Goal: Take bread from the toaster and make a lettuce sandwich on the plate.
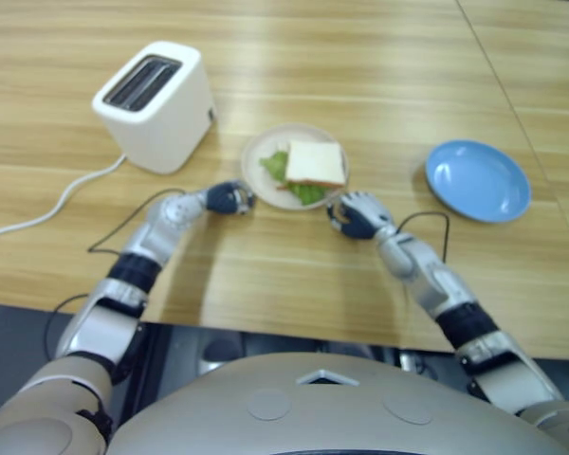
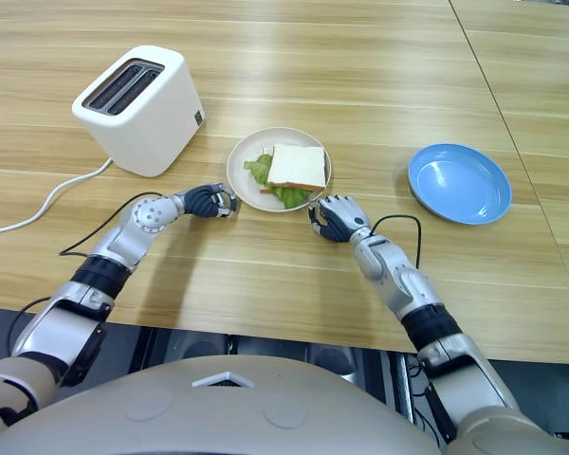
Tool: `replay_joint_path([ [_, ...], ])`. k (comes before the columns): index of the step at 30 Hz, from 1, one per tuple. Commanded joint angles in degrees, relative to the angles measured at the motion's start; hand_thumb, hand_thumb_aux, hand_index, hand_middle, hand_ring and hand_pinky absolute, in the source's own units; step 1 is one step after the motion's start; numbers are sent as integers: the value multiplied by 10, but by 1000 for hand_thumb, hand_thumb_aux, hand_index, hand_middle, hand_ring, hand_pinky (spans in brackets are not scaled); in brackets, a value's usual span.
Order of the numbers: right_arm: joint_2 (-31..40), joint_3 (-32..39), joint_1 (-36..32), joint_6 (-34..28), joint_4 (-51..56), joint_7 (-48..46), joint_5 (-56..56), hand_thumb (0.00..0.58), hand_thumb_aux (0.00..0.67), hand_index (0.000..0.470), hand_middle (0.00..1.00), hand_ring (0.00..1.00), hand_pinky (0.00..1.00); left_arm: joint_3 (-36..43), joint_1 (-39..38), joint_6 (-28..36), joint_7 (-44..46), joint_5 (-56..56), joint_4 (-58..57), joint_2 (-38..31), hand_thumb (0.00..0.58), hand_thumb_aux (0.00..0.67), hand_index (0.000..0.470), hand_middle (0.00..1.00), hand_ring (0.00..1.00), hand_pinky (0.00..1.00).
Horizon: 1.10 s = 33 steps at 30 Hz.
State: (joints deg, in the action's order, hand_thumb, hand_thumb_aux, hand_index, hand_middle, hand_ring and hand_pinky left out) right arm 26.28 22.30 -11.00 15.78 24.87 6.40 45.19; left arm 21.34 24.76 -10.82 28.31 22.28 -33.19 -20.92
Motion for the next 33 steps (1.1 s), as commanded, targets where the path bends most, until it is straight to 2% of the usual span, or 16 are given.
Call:
replay_joint_path([
  [1, -14, 31, -51, 2, 154, 7, 11, 580, 670, 460, 1000, 1000, 1000, 25, 45, -11, -12, 19, -86, 32, 580, 670, 460, 1000, 1000, 1000],
  [7, -25, 30, -158, 30, 307, 72, -2, 580, 670, 460, 1000, 1000, 1000, 33, 147, -24, -90, 41, -253, 86, 580, 670, 460, 1000, 1000, 1000],
  [11, -21, 29, -202, 41, 364, 116, -7, 580, 670, 460, 1000, 1000, 1000, 20, 196, -33, -145, 40, -332, 107, 561, 549, 377, 1000, 1000, 1000],
  [12, -19, 27, -207, 45, 370, 126, -10, 580, 670, 460, 1000, 1000, 1000, 16, 202, -35, -156, 38, -344, 110, 561, 549, 377, 1000, 1000, 1000],
  [13, -13, 18, -206, 57, 364, 142, -20, 559, 541, 372, 310, 310, 310, 7, 208, -36, -179, 34, -352, 108, 343, 242, 166, 1000, 1000, 1000],
  [14, -9, 12, -205, 66, 361, 153, -27, 559, 541, 372, 310, 310, 310, 1, 212, -36, -194, 31, -357, 106, 343, 242, 166, 1000, 1000, 1000],
  [15, -2, 5, -200, 80, 348, 165, -36, 0, 0, 0, 0, 0, 0, -5, 213, -41, -210, 27, -359, 103, 0, 0, 0, 1000, 1000, 1000],
  [16, 2, 2, -196, 89, 340, 172, -42, 0, 0, 0, 0, 0, 0, -10, 213, -45, -220, 26, -361, 100, 0, 0, 0, 957, 957, 957],
  [17, 7, -3, -190, 100, 328, 180, -49, 0, 0, 0, 0, 0, 0, -15, 211, -53, -232, 24, -359, 97, 0, 0, 0, 957, 957, 957],
  [18, 12, -13, -180, 115, 311, 186, -62, 0, 0, 0, 0, 0, 0, -26, 207, -63, -244, 17, -354, 93, 0, 0, 0, 545, 545, 545],
  [19, 14, -39, -159, 144, 279, 183, -99, 0, 0, 0, 0, 0, 0, -49, 195, -84, -255, -6, -338, 91, 0, 0, 0, 435, 435, 435],
  [21, 11, -80, -123, 187, 225, 167, -163, 0, 0, 0, 0, 0, 0, -79, 170, -127, -273, -35, -307, 90, 0, 0, 0, 0, 0, 0],
  [23, -11, -123, -95, 219, 184, 133, -249, 0, 0, 0, 0, 0, 0, -125, 138, -168, -261, -94, -269, 106, 0, 0, 0, 0, 0, 0],
  [26, -51, -176, -75, 229, 154, 60, -374, 0, 0, 0, 0, 0, 0, -169, 110, -195, -249, -150, -237, 128, 0, 0, 0, 0, 0, 0],
  [30, -86, -231, -75, 215, 146, -7, -476, 0, 0, 0, 0, 0, 0, -199, 96, -208, -247, -185, -225, 146, 0, 0, 0, 0, 0, 0],
  [33, -100, -255, -78, 219, 144, -39, -508, 0, 0, 0, 0, 0, 0, -221, 88, -219, -235, -214, -218, 155, 0, 0, 0, 0, 0, 0],
])
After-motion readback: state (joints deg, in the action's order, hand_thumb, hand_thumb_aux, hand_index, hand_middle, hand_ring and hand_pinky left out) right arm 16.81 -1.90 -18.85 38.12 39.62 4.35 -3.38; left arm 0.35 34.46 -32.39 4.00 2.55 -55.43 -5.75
